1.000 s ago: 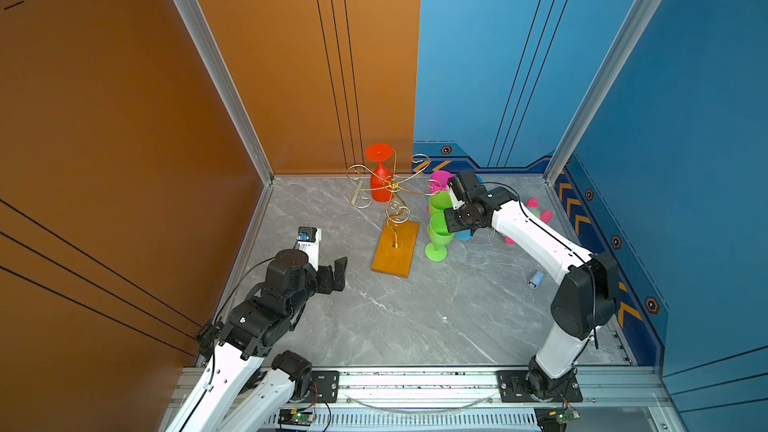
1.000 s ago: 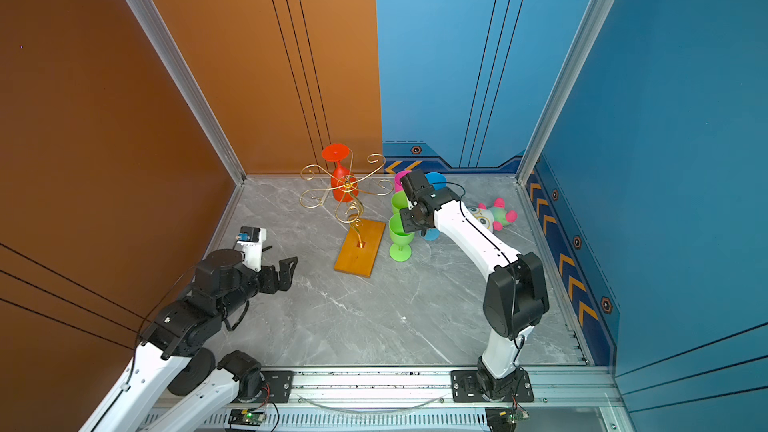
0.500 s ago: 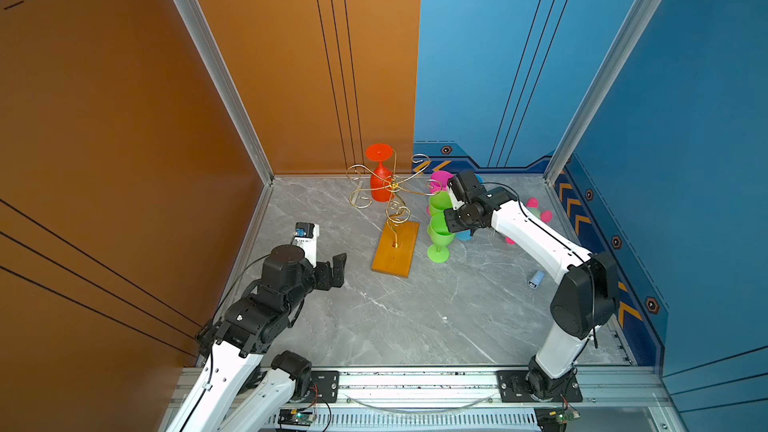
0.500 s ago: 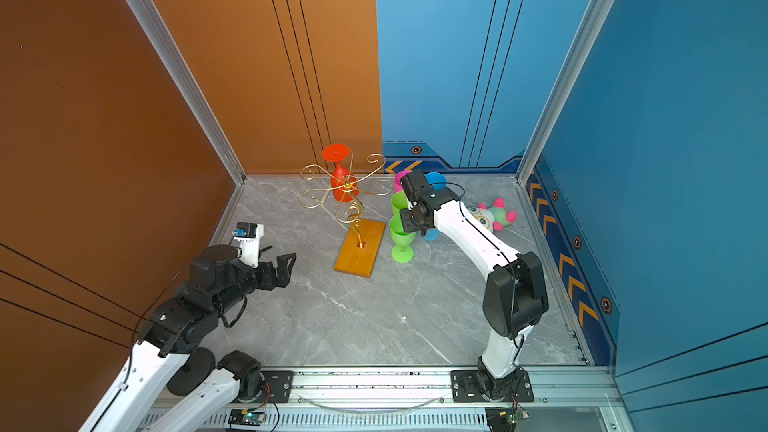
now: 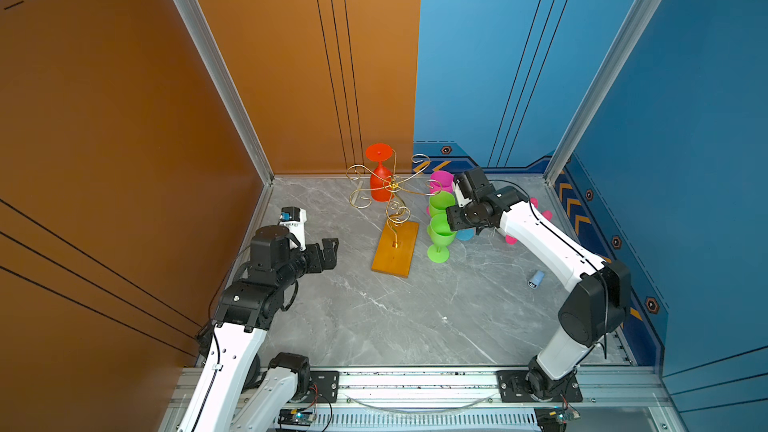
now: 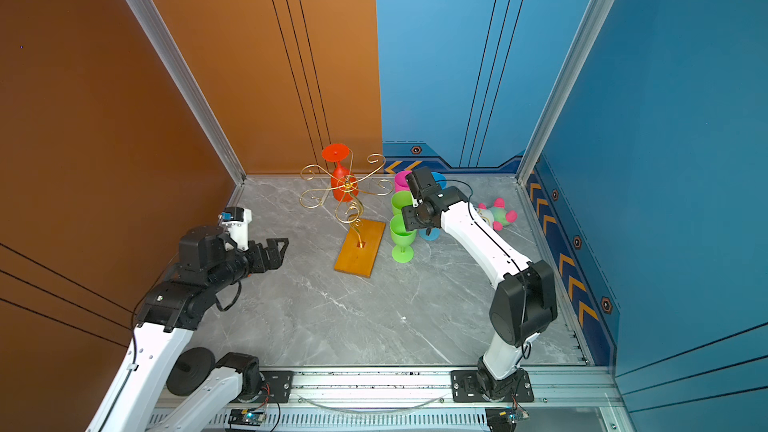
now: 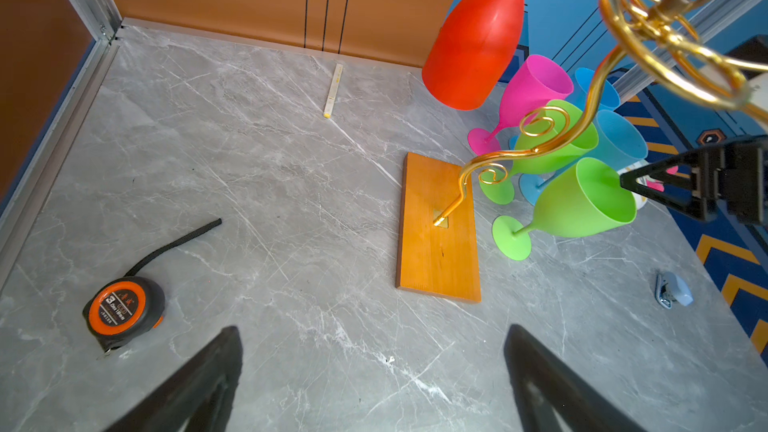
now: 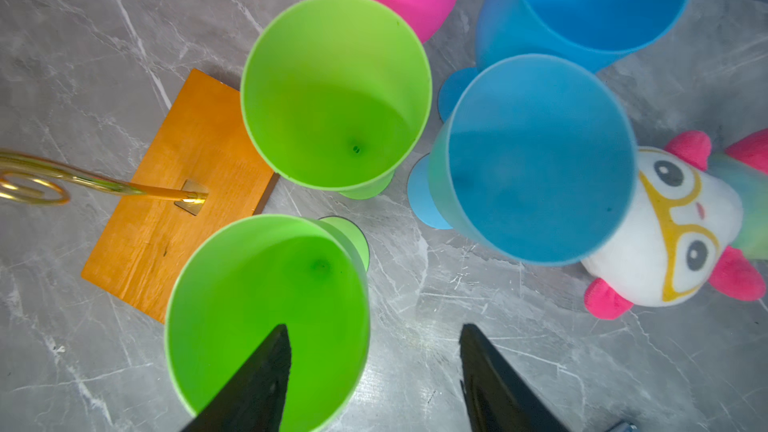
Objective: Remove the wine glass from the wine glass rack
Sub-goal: 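Open the right gripper and lift away while the left rises toward the rack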
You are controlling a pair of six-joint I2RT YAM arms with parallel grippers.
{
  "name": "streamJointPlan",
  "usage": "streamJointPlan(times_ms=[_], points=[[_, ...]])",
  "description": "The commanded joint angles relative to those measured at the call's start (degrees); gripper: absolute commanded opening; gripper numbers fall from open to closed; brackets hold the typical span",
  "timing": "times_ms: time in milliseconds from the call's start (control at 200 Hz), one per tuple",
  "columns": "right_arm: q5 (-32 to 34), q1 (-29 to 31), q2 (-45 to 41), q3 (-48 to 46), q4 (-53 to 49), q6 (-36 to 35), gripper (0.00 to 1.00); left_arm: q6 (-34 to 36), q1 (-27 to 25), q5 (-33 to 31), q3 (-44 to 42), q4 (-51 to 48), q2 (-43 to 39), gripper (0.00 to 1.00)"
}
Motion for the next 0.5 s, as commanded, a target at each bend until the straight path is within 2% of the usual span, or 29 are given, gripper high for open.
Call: streamJointPlan(times_ms=[0, 80, 235, 496], points=[[0.7, -0.6, -5.4, -1.5, -1.4, 0.4, 0.71, -2.1, 5.3, 11.1, 3.4, 2.2, 2.6, 0.98], [1.0, -0.9, -8.7, -3.2, -1.2, 0.9, 0.73, -5.5, 9.4, 16.7, 4.6, 5.6, 5.2, 0.99], [0.6, -1.6, -16.1, -8.4, 0.1, 1.5, 0.75, -11.5, 15.5, 23.5, 9.2, 9.0, 11.8, 0.98], [-6.2, -2.2, -28.1, -19.6, 4.5, 4.5, 0.75, -19.7, 17.4, 31.1, 19.5, 16.2, 23.4, 0.93]])
